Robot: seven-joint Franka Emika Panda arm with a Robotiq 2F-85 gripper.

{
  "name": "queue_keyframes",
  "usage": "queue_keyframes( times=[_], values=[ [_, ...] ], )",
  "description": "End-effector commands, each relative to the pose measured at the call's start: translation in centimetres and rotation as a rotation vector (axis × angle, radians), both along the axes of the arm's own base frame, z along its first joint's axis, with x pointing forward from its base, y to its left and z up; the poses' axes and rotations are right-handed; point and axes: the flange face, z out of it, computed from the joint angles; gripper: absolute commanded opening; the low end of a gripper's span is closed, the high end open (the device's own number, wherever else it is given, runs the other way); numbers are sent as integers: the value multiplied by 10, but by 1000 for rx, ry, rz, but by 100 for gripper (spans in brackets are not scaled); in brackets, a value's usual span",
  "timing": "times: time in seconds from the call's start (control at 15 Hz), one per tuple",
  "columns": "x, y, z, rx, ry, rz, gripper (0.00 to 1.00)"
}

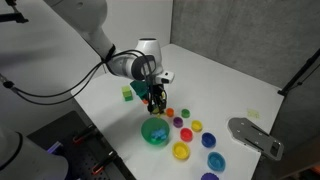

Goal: Put the yellow blob in the green bowl

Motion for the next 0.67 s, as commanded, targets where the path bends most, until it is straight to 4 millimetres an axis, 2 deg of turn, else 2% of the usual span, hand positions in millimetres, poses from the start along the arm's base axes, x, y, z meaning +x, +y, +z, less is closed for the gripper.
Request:
queue_keyframes(
  times=[0.0, 0.13, 0.4, 0.6],
  values=[
    [-19, -18, 23, -5, 43, 8, 70],
    [-24, -23, 33, -7, 63, 18, 71],
    [-23, -21, 60, 12, 104, 41, 99],
    [-16, -17, 88, 35, 129, 59, 100]
  ],
)
